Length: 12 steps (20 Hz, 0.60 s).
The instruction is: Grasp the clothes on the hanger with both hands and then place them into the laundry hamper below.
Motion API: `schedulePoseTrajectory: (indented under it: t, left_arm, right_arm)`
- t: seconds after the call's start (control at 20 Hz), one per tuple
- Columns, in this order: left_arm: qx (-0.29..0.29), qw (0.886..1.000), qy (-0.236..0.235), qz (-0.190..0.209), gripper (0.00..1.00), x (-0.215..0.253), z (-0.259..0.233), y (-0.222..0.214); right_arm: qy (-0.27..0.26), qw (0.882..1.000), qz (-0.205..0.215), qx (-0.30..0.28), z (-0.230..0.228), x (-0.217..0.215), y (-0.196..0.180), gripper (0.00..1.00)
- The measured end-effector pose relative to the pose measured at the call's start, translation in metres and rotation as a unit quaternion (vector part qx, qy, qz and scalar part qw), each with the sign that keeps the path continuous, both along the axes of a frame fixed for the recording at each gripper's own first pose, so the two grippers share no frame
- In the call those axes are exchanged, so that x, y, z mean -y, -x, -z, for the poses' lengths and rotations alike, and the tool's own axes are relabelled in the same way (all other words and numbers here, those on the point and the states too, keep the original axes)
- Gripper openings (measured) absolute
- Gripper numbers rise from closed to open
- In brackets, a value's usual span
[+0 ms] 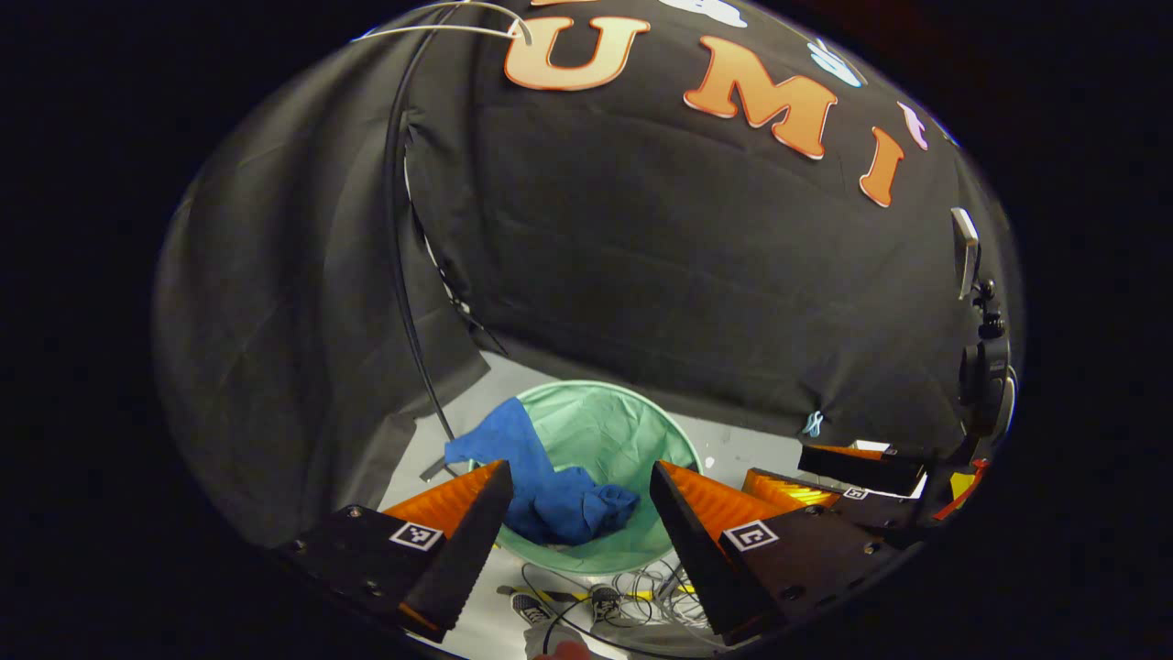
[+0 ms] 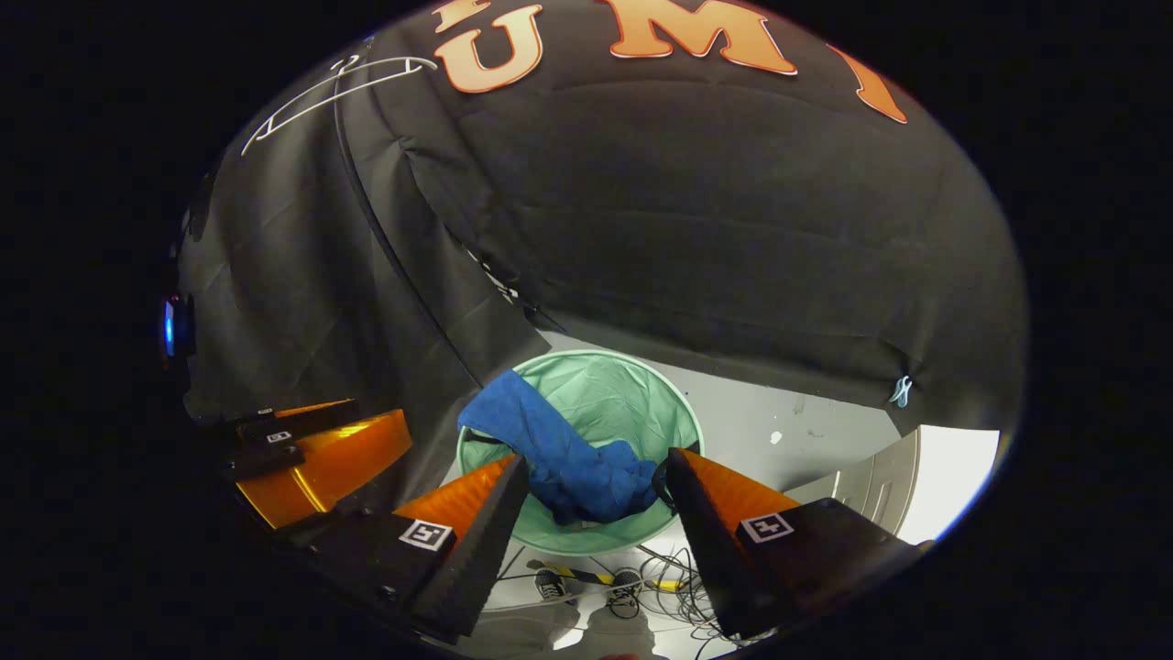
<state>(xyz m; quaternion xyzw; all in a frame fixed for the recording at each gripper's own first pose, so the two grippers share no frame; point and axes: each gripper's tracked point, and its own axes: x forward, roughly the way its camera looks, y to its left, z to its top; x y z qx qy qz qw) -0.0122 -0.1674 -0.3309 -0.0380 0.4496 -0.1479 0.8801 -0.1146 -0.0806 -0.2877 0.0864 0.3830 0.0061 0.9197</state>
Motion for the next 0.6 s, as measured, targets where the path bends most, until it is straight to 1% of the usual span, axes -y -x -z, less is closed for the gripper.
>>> schedulePoseTrajectory:
  t: [0.1,0.25,0.35,0.45,0.6]
  left_arm:
    - [0.024,1.000,0.011,-0.010,0.96,-0.008,-0.027,-0.005]
    - [0.058,0.997,0.038,-0.027,0.96,-0.013,-0.072,-0.016]
    - [0.088,0.995,0.039,-0.032,0.96,-0.025,-0.098,-0.022]
    - [0.128,0.991,0.033,-0.032,0.96,-0.037,-0.126,-0.032]
    - [0.192,0.981,0.031,-0.029,0.95,-0.039,-0.178,-0.046]
  right_arm:
    - [0.005,1.000,0.000,0.031,-0.029,0.001,0.002,0.99]
    - [0.033,0.997,0.003,0.074,-0.070,0.010,0.004,0.98]
    - [0.025,0.994,0.019,0.106,-0.105,0.005,0.008,0.99]
    - [0.020,0.989,0.039,0.141,-0.142,0.005,0.014,0.98]
    - [0.027,0.976,0.061,0.205,-0.203,0.006,0.026,0.98]
